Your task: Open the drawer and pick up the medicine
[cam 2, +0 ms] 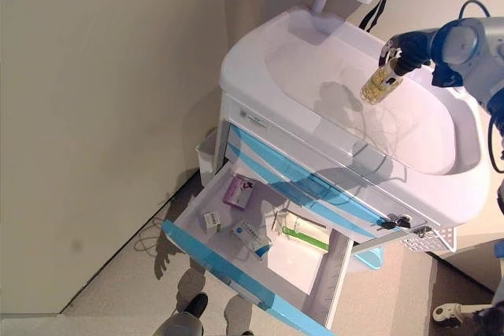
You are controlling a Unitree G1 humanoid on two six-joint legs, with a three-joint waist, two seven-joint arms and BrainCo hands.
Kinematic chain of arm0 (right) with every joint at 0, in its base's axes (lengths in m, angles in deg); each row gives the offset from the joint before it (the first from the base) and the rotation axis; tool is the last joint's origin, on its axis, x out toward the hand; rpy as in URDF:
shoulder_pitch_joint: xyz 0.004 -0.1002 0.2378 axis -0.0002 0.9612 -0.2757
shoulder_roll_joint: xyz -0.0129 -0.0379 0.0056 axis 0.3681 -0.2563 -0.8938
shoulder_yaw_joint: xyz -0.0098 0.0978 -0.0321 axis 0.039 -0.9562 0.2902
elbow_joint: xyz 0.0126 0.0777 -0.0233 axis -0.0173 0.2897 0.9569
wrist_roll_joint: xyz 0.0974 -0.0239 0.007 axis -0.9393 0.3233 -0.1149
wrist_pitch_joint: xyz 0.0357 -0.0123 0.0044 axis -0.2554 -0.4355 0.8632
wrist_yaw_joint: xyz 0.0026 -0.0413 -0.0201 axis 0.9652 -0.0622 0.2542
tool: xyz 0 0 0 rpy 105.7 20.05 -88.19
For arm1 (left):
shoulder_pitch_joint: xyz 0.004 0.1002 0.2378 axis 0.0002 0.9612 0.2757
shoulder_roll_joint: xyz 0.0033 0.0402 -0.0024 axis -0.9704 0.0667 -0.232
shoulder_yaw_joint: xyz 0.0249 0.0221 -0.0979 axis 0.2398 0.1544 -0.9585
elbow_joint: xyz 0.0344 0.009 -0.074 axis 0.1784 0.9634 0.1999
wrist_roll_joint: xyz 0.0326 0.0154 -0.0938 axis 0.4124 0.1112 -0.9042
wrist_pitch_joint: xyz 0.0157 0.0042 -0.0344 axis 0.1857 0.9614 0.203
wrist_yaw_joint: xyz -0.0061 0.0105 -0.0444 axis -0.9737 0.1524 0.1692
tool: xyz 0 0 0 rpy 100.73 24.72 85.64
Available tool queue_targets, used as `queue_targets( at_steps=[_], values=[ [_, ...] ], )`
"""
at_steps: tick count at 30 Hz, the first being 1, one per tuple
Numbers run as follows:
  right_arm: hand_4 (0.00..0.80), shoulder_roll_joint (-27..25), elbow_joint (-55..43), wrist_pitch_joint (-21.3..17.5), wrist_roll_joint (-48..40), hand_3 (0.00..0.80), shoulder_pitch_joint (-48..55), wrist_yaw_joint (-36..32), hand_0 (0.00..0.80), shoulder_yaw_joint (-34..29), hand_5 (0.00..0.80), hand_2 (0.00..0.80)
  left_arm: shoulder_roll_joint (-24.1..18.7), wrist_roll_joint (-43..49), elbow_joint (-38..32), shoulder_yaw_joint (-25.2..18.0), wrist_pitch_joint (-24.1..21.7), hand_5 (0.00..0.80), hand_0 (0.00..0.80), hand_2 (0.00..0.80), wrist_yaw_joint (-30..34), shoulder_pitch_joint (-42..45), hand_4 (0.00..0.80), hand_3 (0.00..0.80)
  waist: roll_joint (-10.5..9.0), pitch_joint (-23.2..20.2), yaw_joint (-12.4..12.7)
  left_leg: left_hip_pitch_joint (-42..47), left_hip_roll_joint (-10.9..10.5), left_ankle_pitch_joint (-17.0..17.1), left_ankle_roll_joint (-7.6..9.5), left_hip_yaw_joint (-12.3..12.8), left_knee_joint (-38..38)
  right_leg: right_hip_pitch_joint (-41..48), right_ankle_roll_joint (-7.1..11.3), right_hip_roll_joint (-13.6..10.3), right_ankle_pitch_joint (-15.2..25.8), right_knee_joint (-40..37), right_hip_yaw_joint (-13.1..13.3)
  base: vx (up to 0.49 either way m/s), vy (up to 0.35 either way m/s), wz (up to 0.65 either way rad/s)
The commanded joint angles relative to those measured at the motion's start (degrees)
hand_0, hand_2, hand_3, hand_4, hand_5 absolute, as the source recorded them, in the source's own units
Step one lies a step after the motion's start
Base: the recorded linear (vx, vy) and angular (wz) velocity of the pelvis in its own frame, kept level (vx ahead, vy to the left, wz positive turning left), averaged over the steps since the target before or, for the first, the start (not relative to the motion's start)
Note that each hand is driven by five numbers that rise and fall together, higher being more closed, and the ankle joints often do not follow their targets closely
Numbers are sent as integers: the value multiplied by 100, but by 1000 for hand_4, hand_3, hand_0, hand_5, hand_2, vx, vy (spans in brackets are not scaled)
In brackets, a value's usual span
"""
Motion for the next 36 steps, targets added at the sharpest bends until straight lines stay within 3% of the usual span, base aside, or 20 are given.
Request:
queue_targets(
  at_steps=[1,15,26,27,28,29,30,36],
  values=[
    [800,-355,14,239,130,800,-243,-61,800,284,800,800,-185,-30,20,-92,-15,0,0,0,97,-97,0,0,-130,32,133,21,-125,-150,-43,125,10,-332,295,-171,277,503,-65,0,0,0],
    [800,-484,-657,318,-254,800,-302,-422,800,610,800,800,-197,-46,-114,-24,-49,0,0,0,153,-114,0,0,-93,102,131,24,-107,-170,-66,121,30,-348,273,-147,240,521,-55,0,0,0],
    [800,-475,-780,371,-528,800,29,-459,800,432,800,800,-187,-86,-178,1,-77,0,0,0,177,-110,0,0,-42,211,178,-13,-94,-168,-65,126,39,-378,277,-139,241,522,-39,0,0,0],
    [753,-468,-791,377,-534,753,36,-466,753,425,753,753,-189,-88,-176,4,-79,0,0,0,174,-112,0,0,-37,219,178,-13,-95,-167,-63,127,37,-383,278,-138,243,523,-38,0,0,0],
    [480,-449,-769,378,-517,480,24,-443,480,407,480,480,-195,-81,-162,12,-81,0,0,0,169,-110,0,0,-35,230,182,-19,-98,-167,-60,132,36,-390,283,-139,245,525,-35,0,0,0],
    [50,-448,-767,377,-516,50,25,-443,50,405,50,50,-196,-81,-161,12,-82,0,0,0,169,-111,0,0,-36,230,183,-20,-98,-167,-60,133,37,-391,283,-140,245,526,-34,0,0,0],
    [0,-430,-736,372,-463,0,-26,-431,0,423,0,0,-195,-70,-157,22,-79,0,0,0,171,-99,0,0,-40,226,174,-22,-101,-172,-56,134,37,-399,286,-139,247,531,-20,0,0,0],
    [0,-352,-713,347,-457,0,-37,-348,0,325,0,0,-182,-60,-110,10,-74,0,0,0,135,-100,0,0,-36,216,151,-3,-96,-185,-47,154,38,-403,285,-138,257,534,4,0,0,0]
  ],
)
